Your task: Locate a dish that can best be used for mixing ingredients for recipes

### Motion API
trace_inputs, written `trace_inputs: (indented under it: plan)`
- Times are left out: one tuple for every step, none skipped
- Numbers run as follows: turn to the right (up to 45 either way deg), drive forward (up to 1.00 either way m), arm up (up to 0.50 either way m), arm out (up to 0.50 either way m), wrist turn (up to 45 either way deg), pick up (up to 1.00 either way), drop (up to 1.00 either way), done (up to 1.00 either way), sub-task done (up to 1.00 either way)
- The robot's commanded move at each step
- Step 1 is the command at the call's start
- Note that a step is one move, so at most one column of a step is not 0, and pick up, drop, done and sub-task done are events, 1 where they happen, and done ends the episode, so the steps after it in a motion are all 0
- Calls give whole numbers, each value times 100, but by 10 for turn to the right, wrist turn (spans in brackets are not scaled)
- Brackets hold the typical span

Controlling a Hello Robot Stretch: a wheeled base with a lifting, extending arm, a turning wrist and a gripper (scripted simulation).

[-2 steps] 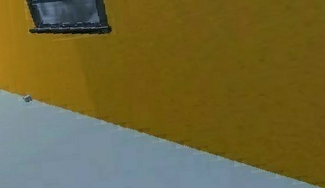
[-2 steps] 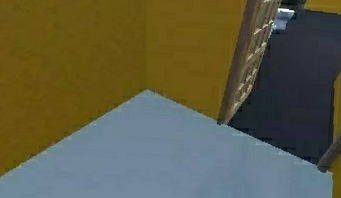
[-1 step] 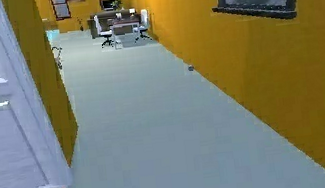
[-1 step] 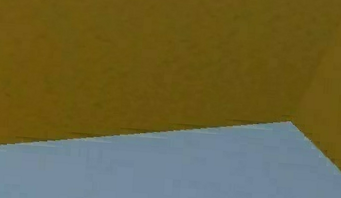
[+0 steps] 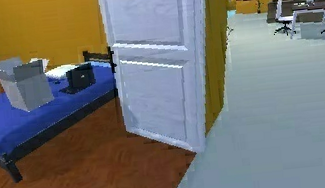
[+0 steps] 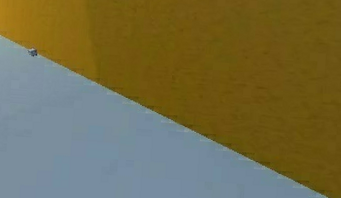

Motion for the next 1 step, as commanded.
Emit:
trace_inputs:
  plan:
    - [-60,0,0,0,0,0,0,0,0]
